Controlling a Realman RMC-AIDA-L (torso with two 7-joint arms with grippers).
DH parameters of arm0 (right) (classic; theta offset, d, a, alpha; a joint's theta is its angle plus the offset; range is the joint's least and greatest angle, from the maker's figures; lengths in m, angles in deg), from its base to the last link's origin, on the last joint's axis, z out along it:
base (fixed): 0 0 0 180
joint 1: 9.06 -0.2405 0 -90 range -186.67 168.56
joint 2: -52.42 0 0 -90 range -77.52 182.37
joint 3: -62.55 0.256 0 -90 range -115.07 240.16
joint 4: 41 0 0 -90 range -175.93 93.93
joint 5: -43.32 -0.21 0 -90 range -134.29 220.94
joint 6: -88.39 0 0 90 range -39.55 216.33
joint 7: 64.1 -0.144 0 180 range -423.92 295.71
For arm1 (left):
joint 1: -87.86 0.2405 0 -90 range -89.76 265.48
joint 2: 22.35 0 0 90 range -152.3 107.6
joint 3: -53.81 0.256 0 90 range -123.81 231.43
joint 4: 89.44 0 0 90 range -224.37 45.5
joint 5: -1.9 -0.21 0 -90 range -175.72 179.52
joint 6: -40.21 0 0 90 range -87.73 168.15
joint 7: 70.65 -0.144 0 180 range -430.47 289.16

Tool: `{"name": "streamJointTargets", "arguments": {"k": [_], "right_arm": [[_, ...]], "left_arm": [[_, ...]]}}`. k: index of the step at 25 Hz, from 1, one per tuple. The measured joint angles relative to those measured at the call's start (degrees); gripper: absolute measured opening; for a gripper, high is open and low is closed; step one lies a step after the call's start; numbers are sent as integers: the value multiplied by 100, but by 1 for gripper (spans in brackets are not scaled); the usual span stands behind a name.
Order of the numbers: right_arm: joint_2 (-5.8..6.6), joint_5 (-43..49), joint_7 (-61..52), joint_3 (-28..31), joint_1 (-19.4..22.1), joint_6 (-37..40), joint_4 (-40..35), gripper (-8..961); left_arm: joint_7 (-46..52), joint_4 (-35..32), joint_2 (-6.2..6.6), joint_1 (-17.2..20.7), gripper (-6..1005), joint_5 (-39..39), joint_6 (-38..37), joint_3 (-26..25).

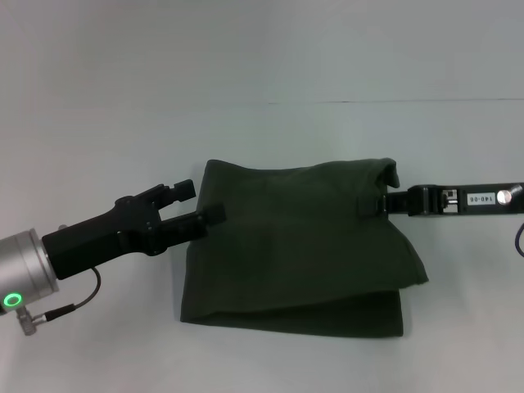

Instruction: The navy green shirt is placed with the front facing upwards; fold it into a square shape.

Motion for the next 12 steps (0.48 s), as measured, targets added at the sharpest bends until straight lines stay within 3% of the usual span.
{"name": "streamJointTargets", "arguments": {"k": [12], "right_arm": [[-23, 630, -5, -18, 196, -432, 127, 38]], "left_arm": [[75, 8, -20, -23, 907, 0, 34, 18]]}}
